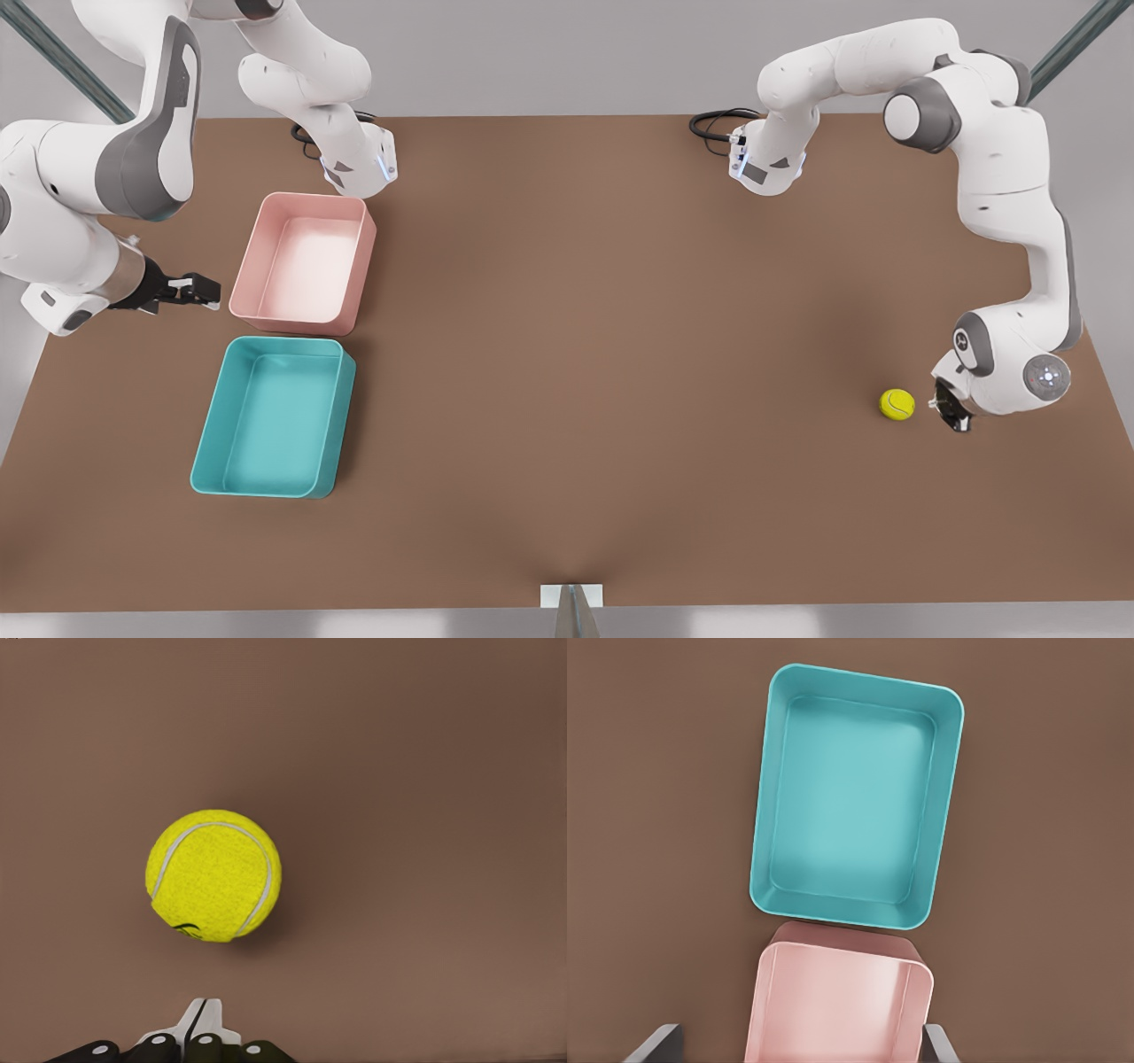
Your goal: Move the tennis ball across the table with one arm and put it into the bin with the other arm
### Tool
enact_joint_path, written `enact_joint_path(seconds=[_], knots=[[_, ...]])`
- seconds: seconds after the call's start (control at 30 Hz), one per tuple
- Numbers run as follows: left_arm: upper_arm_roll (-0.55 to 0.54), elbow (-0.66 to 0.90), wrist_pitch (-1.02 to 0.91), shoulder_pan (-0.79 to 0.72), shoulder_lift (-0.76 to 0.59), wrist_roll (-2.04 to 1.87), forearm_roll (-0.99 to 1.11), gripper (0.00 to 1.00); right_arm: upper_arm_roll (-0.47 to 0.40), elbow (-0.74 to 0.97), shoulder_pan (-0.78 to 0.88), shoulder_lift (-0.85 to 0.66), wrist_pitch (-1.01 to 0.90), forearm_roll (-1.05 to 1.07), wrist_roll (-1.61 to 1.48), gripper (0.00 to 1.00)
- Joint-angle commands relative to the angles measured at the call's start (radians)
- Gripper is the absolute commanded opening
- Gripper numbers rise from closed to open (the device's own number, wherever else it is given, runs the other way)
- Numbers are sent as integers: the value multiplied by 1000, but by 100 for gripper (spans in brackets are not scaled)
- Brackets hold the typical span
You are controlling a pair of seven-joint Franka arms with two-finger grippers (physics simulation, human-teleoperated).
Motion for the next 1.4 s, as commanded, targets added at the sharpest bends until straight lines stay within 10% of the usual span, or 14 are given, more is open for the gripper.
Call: enact_joint_path(seconds=[0.0,0.63,0.73,0.8,0.93,0.97,1.03,1.37], knots=[[-2,-17,48,12,1,404,9,21,0,2,2,2,-1,-1,-11,100],[0,-62,49,-63,1,-202,1,21,5,11,12,7,-2,-5,-4,100],[-275,-100,-147,-117,-89,-1156,-12,21,5,11,17,7,-2,-5,-3,100],[-298,-97,-182,-120,-95,-1377,-272,21,5,30,20,31,-2,-4,-3,100],[-281,-82,-244,-161,-129,-1406,-41,22,5,33,20,36,-5,2,0,100],[-181,-93,-348,-224,-224,-1442,-40,100,5,33,20,36,-5,5,0,100],[37,-30,-555,-316,-347,-1784,-376,100,5,31,20,36,-8,5,0,100],[0,206,-1008,-284,-377,-1738,-333,100,6,120,43,142,1,5,-12,100]])
